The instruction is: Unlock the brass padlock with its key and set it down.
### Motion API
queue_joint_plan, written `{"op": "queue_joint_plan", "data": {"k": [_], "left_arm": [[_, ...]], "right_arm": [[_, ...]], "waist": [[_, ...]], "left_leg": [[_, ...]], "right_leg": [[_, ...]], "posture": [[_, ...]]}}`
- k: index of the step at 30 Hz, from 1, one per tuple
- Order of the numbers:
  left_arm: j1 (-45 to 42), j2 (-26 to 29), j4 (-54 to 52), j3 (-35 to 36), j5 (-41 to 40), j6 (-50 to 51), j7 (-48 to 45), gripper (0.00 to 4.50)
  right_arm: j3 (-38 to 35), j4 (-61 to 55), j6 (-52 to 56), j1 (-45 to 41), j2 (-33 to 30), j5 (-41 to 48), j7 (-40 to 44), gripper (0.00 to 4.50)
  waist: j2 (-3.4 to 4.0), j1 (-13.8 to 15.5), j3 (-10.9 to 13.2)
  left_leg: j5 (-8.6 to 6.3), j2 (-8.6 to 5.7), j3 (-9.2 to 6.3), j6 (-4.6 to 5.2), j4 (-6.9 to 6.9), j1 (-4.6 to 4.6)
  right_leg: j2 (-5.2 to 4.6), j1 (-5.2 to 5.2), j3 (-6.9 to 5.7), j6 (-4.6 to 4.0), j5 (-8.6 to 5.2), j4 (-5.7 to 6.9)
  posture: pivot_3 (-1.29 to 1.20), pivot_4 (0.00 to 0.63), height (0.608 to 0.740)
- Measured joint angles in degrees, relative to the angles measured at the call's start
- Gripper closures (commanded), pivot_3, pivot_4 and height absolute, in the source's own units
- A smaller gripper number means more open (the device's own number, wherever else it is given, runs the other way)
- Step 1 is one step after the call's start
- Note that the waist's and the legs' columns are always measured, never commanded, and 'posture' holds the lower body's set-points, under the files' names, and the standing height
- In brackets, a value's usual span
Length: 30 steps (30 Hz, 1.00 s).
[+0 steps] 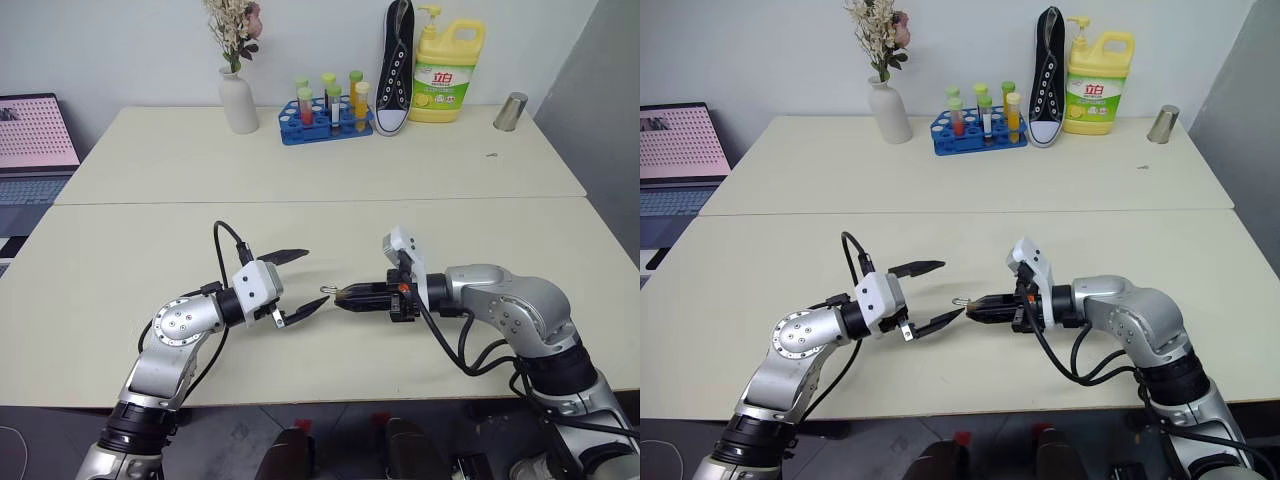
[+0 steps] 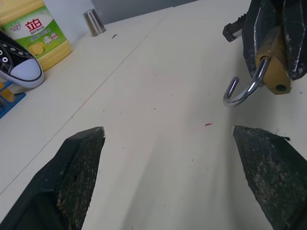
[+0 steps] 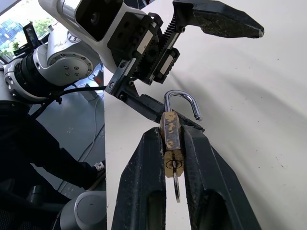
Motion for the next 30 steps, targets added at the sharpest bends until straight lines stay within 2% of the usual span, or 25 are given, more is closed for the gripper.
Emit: {"op": "queue_joint_plan", "data": {"k": [5, 8, 13, 19, 30], "left_arm": [[2.7, 7.4, 6.6, -0.1, 6.7, -9.6, -1.2, 0.00], [4.2, 7.3, 8.9, 0.0, 7.1, -10.9, -1.0, 0.00], [4.9, 7.3, 6.0, -0.2, 5.2, -11.3, -2.9, 0.00], [7.5, 10.3, 1.3, -0.5, -0.4, -7.4, -8.9, 0.00], [7.0, 10.9, 0.9, -0.5, -1.3, -5.6, -10.2, 0.00]], "right_arm": [[1.0, 4.3, -1.2, -0.1, 1.0, -3.0, -1.2, 4.34], [3.0, 9.8, -2.3, -0.9, 3.7, -5.9, -1.9, 4.34], [4.9, 17.4, -2.3, -4.3, 6.7, -8.4, -2.1, 4.34], [8.0, 19.8, 3.0, -5.4, 4.2, -8.9, 1.5, 4.34], [8.9, 18.3, 7.8, -5.8, 2.9, -8.9, 3.1, 4.34]], "waist": [[0.03, -0.4, 0.0], [0.04, -0.1, 0.0], [0.04, 0.0, 0.0], [0.05, -0.1, 0.0], [0.05, -0.1, 0.0]], "left_leg": [[0.00, -0.03, 0.10, 0.00, -0.07, 0.11], [0.00, 0.01, 0.02, 0.00, -0.02, 0.04], [0.02, 0.05, 0.01, -0.05, -0.01, 0.03], [-0.01, 0.04, 0.02, 0.02, -0.04, 0.03], [-0.01, 0.00, 0.01, 0.02, -0.03, 0.05]], "right_leg": [[0.09, -0.01, 0.04, -0.05, 0.03, 0.00], [0.07, -0.02, 0.01, -0.06, 0.03, 0.00], [-0.06, -0.02, 0.02, -0.06, 0.03, 0.00], [-0.07, -0.02, 0.01, -0.06, 0.03, 0.00], [0.00, 0.00, -0.01, -0.06, 0.03, 0.00]], "posture": [[0.00, 0.150, 0.740], [0.00, 0.150, 0.740], [0.00, 0.150, 0.740], [0.00, 0.150, 0.740], [0.00, 0.150, 0.740]]}}
